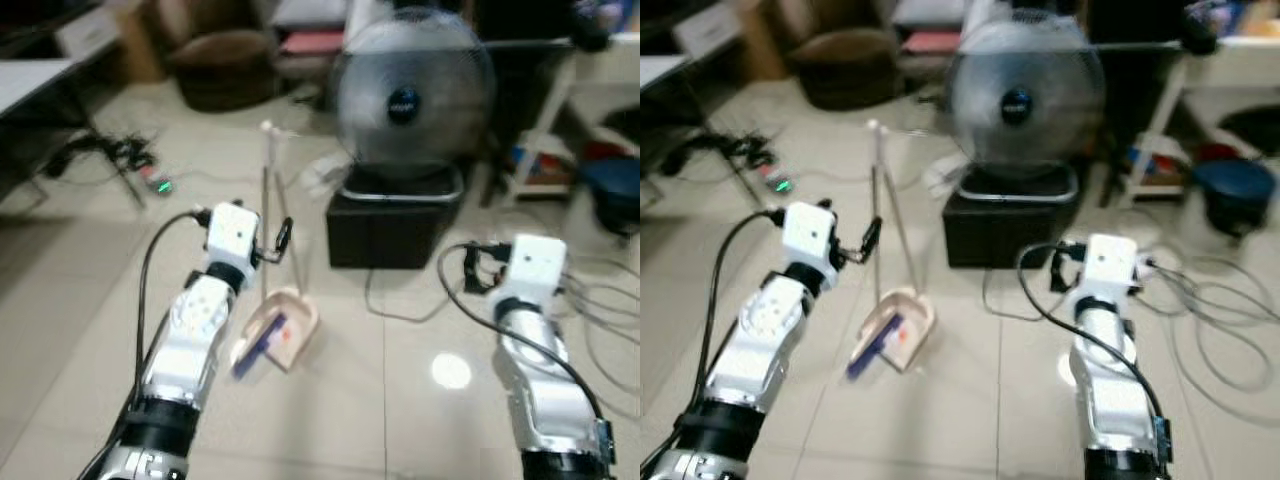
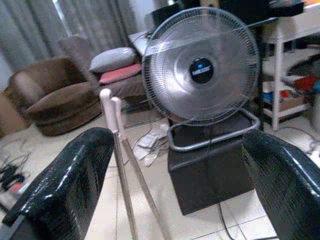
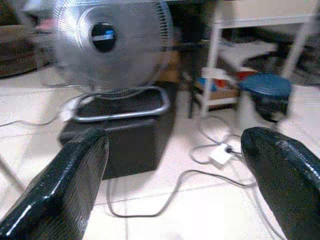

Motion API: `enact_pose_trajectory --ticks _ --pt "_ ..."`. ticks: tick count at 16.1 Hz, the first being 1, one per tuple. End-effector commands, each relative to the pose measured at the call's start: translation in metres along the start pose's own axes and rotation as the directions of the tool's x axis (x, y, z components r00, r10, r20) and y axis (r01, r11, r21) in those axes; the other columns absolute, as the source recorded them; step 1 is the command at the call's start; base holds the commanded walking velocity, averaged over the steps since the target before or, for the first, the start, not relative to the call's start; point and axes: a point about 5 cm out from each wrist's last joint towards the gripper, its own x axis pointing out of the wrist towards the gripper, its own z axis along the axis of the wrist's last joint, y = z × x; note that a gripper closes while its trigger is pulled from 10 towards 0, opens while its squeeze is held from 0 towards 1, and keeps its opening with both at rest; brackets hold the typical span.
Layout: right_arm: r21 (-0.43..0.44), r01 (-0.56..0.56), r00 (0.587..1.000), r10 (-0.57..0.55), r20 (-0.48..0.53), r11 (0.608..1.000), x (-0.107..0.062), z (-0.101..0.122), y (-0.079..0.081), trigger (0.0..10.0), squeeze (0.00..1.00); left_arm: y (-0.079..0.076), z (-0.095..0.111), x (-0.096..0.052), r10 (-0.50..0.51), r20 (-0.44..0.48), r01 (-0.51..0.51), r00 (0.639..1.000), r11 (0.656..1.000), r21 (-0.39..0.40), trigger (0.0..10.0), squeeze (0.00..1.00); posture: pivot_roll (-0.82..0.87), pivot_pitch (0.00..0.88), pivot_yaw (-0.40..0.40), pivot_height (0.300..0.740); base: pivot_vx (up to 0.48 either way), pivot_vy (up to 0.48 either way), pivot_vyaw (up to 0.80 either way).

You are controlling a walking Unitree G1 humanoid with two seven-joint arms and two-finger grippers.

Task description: Sweep floor

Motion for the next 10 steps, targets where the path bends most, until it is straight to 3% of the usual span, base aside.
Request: enact_pose_trajectory --ticks 1,7,10 --pt "-0.001 -0.052 0.999 0.052 -0.003 0.999 0.0021 0.0024 0.0131 10.0 0.00 0.0137 -0.0019 -0.0037 0.054 -0.008 -0.054 0.998 0.998 0.022 10.0 0.00 -0.15 0.000 0.051 0.740 0.000 0.476 -0.56" --pt "-0.008 -0.074 0.997 0.074 -0.009 0.997 0.0085 0.0030 0.0166 10.0 0.00 0.0160 -0.0022 -0.0028 0.079 -0.004 -0.079 0.997 0.997 0.025 10.0 0.00 -0.14 0.000 0.045 0.740 0.000 0.477 -0.57" --pt "-0.023 -0.073 0.997 0.073 -0.001 0.997 0.0097 0.0033 0.0166 10.0 0.00 0.0152 -0.0018 -0.0006 0.069 -0.003 -0.069 0.998 0.997 0.029 10.0 0.00 -0.15 0.000 0.057 0.740 0.000 0.476 0.00"
